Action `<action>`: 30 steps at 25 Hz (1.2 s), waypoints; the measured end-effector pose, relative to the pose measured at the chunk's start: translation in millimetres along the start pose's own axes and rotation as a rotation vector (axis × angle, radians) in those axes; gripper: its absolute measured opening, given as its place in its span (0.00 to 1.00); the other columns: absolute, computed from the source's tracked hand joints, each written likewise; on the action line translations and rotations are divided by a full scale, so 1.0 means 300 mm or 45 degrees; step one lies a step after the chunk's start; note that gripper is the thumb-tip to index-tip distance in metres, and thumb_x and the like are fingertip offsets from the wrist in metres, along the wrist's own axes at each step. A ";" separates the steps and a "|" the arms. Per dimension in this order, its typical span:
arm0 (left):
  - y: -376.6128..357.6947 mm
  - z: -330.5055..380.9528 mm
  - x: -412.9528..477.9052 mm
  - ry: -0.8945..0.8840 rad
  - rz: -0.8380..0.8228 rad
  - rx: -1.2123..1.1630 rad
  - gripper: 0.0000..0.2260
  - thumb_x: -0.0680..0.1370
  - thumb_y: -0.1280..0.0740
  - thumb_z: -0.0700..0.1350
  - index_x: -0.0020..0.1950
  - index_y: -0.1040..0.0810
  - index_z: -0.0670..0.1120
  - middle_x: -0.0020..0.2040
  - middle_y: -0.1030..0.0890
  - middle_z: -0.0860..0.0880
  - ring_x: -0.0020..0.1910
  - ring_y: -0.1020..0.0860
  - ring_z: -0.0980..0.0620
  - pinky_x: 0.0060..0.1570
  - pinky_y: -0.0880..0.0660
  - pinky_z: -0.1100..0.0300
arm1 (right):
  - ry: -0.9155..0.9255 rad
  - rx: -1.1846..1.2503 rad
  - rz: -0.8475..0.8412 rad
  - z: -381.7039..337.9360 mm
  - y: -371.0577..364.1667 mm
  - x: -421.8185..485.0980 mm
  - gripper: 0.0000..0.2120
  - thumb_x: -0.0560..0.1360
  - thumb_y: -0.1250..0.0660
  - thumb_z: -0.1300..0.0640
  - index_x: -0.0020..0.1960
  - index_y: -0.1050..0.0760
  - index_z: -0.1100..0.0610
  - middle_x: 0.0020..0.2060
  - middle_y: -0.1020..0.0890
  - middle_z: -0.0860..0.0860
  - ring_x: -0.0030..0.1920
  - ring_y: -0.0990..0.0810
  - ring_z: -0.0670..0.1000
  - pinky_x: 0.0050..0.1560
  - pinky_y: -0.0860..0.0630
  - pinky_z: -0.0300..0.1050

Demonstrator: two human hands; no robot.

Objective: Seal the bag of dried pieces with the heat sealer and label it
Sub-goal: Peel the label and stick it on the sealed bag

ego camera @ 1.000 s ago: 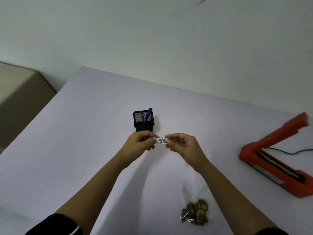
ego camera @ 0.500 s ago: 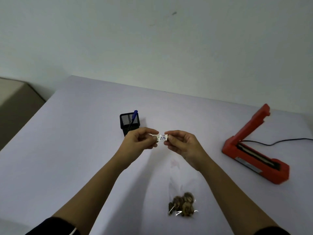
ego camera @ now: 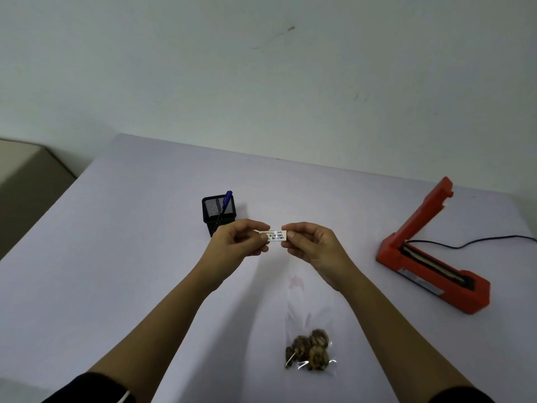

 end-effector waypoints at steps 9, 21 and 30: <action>0.012 -0.009 0.003 -0.001 0.052 -0.102 0.05 0.76 0.34 0.35 0.47 0.25 0.45 0.34 0.18 0.49 0.39 0.18 0.50 0.42 0.21 0.62 | -0.036 0.035 0.005 0.018 -0.020 0.009 0.09 0.78 0.39 0.63 0.54 0.25 0.53 0.42 0.17 0.50 0.42 0.18 0.45 0.47 0.22 0.37; 0.028 0.010 0.002 -0.130 0.119 0.177 0.04 0.75 0.31 0.37 0.46 0.19 0.44 0.39 0.17 0.45 0.38 0.19 0.56 0.40 0.24 0.68 | -0.050 0.120 -0.017 0.026 -0.027 0.008 0.08 0.77 0.38 0.65 0.51 0.21 0.57 0.43 0.18 0.54 0.43 0.17 0.46 0.46 0.23 0.35; 0.026 -0.008 -0.001 -0.050 0.091 -0.011 0.09 0.76 0.33 0.36 0.49 0.20 0.50 0.39 0.16 0.47 0.40 0.17 0.51 0.44 0.21 0.63 | -0.039 0.227 -0.083 0.015 -0.048 -0.003 0.11 0.75 0.39 0.69 0.50 0.22 0.57 0.42 0.18 0.52 0.40 0.17 0.45 0.45 0.22 0.35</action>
Point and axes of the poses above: each hand's wrist, its own x-axis towards the middle knuckle, its own y-axis out of the back of the hand, z = x × y, the point moved 6 cm from there along x, towards the middle knuckle
